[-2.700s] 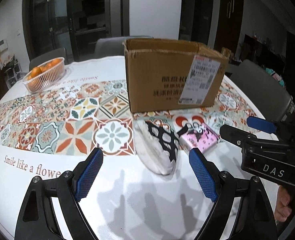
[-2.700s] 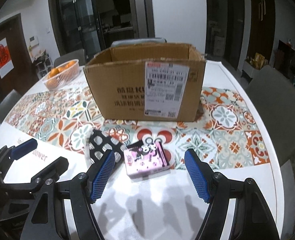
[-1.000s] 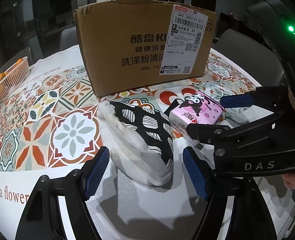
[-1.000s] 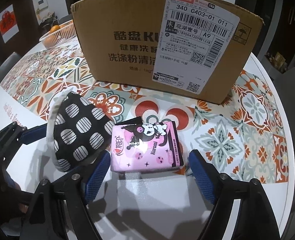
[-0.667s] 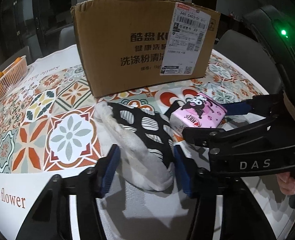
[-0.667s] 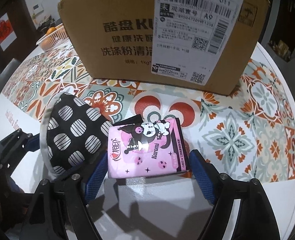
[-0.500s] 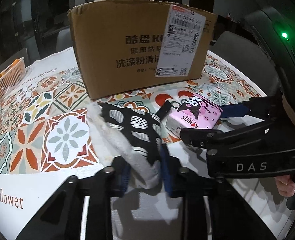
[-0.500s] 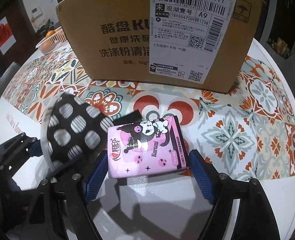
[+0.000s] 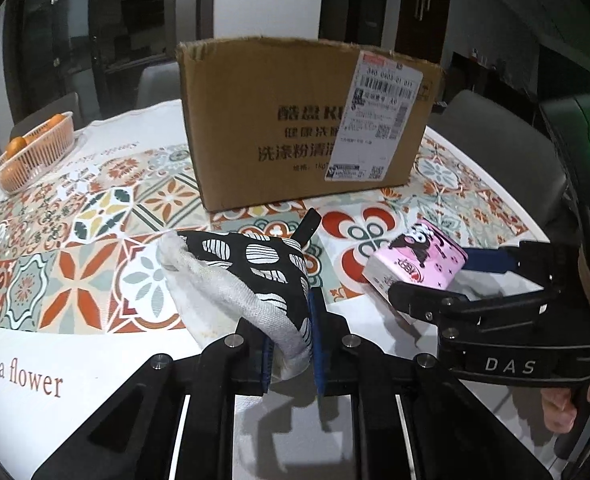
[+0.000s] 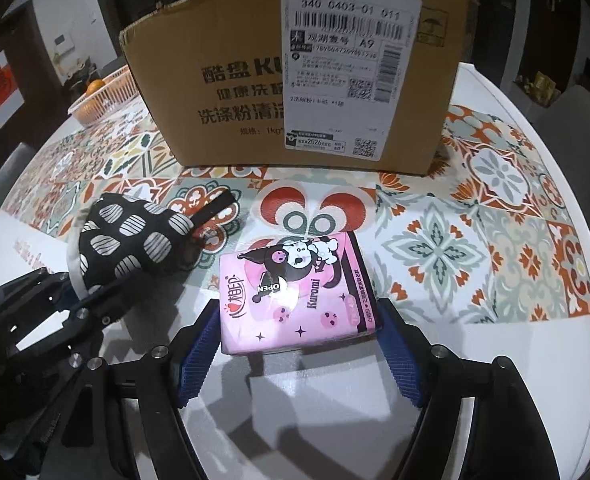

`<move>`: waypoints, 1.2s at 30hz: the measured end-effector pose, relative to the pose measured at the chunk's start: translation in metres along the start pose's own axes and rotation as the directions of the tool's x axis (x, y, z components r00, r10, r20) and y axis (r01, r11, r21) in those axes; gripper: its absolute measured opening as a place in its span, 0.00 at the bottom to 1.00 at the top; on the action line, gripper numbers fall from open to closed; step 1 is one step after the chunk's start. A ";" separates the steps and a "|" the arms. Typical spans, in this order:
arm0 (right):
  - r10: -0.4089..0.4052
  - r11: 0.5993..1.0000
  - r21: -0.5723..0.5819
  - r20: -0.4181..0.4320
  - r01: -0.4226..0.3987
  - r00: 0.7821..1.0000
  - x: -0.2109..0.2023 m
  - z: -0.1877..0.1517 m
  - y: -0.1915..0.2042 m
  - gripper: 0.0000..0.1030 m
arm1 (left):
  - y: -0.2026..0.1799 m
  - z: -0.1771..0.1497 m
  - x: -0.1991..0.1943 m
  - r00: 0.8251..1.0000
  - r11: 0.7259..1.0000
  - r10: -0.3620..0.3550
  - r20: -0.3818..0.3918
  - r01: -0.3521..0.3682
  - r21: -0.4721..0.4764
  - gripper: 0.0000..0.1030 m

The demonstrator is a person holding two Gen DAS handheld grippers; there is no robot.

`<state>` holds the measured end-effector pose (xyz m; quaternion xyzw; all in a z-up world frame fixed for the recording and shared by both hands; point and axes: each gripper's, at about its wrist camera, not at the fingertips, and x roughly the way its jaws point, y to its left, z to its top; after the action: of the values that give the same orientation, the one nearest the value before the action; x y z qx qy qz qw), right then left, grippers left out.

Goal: Organize soft objects
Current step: 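Grasp the black-and-white slipper with the left gripper while the right gripper grasps the pink tissue pack, then carry the slipper and tissue pack into the box and open both grippers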

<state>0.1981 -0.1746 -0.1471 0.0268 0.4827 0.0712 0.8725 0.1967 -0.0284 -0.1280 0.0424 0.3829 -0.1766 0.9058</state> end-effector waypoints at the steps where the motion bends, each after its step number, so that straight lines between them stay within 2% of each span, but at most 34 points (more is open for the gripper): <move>1: 0.001 1.000 0.005 0.005 -0.001 1.000 -0.002 0.000 0.000 0.74 | 0.000 0.000 -0.003 1.000 1.000 0.001 0.005 -0.001 -0.002 0.16; 10: -0.012 1.000 0.015 0.075 0.011 0.997 -0.033 -0.003 0.002 0.74 | -0.003 0.008 -0.031 0.998 0.999 0.007 0.065 -0.004 -0.041 0.16; 19: -0.021 0.999 0.033 0.155 0.016 0.988 -0.064 0.000 0.001 0.74 | -0.011 0.021 -0.062 0.989 0.999 0.014 0.144 -0.009 -0.032 0.16; 28: -0.019 0.999 0.051 0.244 0.007 0.970 -0.098 0.006 0.000 0.74 | -0.018 0.037 -0.089 0.976 1.000 0.012 0.217 -0.006 -0.031 0.16; 36: -0.018 0.998 0.056 0.333 -0.001 0.943 -0.127 0.017 0.001 0.74 | -0.019 0.056 -0.110 0.957 1.000 0.009 0.291 -0.002 -0.025 0.16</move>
<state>0.1454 -0.1924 -0.0317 0.0605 0.3303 0.0484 0.9407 0.1573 -0.0263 -0.0093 0.0061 0.2473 -0.1736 0.9532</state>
